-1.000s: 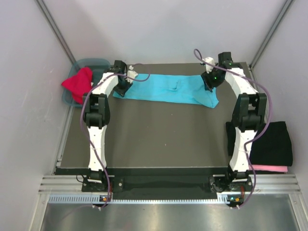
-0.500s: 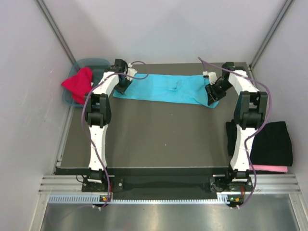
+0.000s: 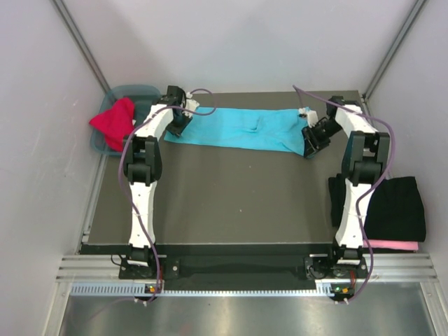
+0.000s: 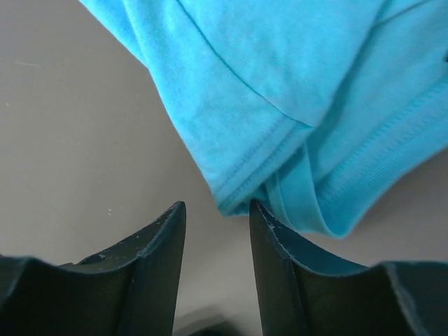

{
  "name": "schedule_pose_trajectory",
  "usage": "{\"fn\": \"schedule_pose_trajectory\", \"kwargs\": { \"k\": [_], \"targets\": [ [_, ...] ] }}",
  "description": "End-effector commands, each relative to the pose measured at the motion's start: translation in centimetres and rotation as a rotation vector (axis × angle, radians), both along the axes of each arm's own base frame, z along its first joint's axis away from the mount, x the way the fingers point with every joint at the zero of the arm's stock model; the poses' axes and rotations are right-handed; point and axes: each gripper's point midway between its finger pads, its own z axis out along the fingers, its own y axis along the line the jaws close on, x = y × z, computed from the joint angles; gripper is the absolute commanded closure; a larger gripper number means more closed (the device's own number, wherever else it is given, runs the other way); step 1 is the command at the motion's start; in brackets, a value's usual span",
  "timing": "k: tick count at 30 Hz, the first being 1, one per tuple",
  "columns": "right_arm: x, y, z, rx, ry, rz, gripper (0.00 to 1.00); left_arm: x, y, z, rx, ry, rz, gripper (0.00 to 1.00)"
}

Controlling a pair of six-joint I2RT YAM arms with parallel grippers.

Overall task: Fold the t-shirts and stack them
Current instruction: Fold the tshirt

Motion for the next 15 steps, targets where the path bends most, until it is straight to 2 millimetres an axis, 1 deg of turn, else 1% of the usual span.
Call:
{"fn": "schedule_pose_trajectory", "kwargs": {
  "k": [1, 2, 5, 6, 8, 9, 12, 15],
  "targets": [
    [0.1, 1.0, 0.8, 0.090, -0.006, 0.031, 0.59, 0.3, 0.7, -0.3, 0.011, -0.001, 0.027, 0.65],
    [0.1, 1.1, 0.7, 0.095, -0.002, 0.031, 0.59, 0.3, 0.7, -0.4, 0.012, 0.001, 0.029, 0.65],
    [0.2, 1.2, 0.5, 0.103, 0.006, 0.030, 0.65, 0.2, 0.8, -0.5, 0.013, 0.002, 0.035, 0.65],
    [0.4, 1.1, 0.5, 0.102, 0.002, 0.026, 0.72, 0.2, 0.8, -0.7, 0.011, 0.004, 0.037, 0.65],
    [0.8, 1.0, 0.5, 0.097, -0.006, 0.020, 0.79, 0.1, 0.8, -0.8, 0.010, 0.008, 0.040, 0.65],
    [0.9, 0.7, 0.6, 0.087, -0.012, 0.017, 0.86, 0.1, 0.8, -0.7, 0.010, 0.006, 0.043, 0.65],
    [1.2, -0.1, 0.9, 0.065, -0.028, 0.009, 0.92, 0.0, 0.9, -0.9, 0.014, 0.012, 0.041, 0.65],
    [1.4, -1.2, 1.1, 0.040, -0.035, 0.001, 0.96, 0.0, 1.0, -1.0, 0.018, 0.012, 0.043, 0.65]
  ]
}}
